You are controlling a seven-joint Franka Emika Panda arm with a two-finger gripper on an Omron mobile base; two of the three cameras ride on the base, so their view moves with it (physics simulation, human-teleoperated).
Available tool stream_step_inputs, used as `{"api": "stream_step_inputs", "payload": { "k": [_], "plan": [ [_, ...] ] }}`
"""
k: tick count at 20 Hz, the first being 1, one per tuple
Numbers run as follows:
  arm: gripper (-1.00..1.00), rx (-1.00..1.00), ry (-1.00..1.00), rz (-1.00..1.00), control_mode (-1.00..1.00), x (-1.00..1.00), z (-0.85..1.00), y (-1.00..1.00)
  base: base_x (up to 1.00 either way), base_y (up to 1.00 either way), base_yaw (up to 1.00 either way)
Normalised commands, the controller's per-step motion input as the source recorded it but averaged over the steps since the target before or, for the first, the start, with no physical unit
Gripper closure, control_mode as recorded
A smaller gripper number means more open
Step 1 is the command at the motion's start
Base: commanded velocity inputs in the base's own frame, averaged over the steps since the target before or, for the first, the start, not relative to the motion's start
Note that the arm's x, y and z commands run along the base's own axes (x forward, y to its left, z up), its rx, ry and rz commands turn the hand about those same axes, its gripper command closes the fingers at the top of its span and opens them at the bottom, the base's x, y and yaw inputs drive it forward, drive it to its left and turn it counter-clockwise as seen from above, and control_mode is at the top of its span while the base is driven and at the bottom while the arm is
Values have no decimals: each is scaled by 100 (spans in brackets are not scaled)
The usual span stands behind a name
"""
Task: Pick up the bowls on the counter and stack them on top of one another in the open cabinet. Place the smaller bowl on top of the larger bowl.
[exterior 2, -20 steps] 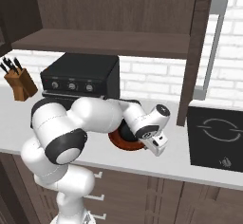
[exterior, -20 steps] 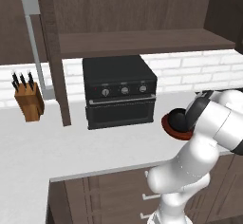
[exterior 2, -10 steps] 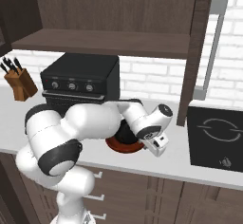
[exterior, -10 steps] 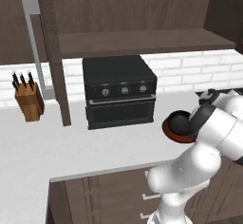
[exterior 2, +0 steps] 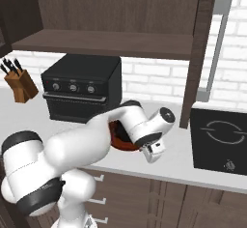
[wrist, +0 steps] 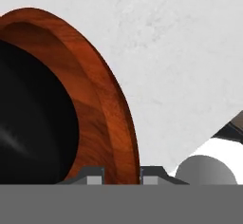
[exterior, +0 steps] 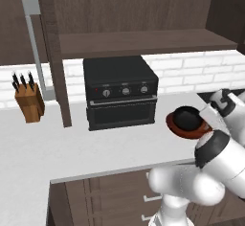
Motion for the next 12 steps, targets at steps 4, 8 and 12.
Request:
{"api": "stream_step_inputs", "payload": {
  "k": [4, 8, 12],
  "plan": [
    [100, -4, -2, -25, -100, -54, 58, 46, 0, 0, 0],
    [100, -10, -2, -26, -100, -46, 54, 59, 0, 0, 0],
    [100, -2, -4, -33, -100, -41, 54, 57, 0, 0, 0]
  ]
}}
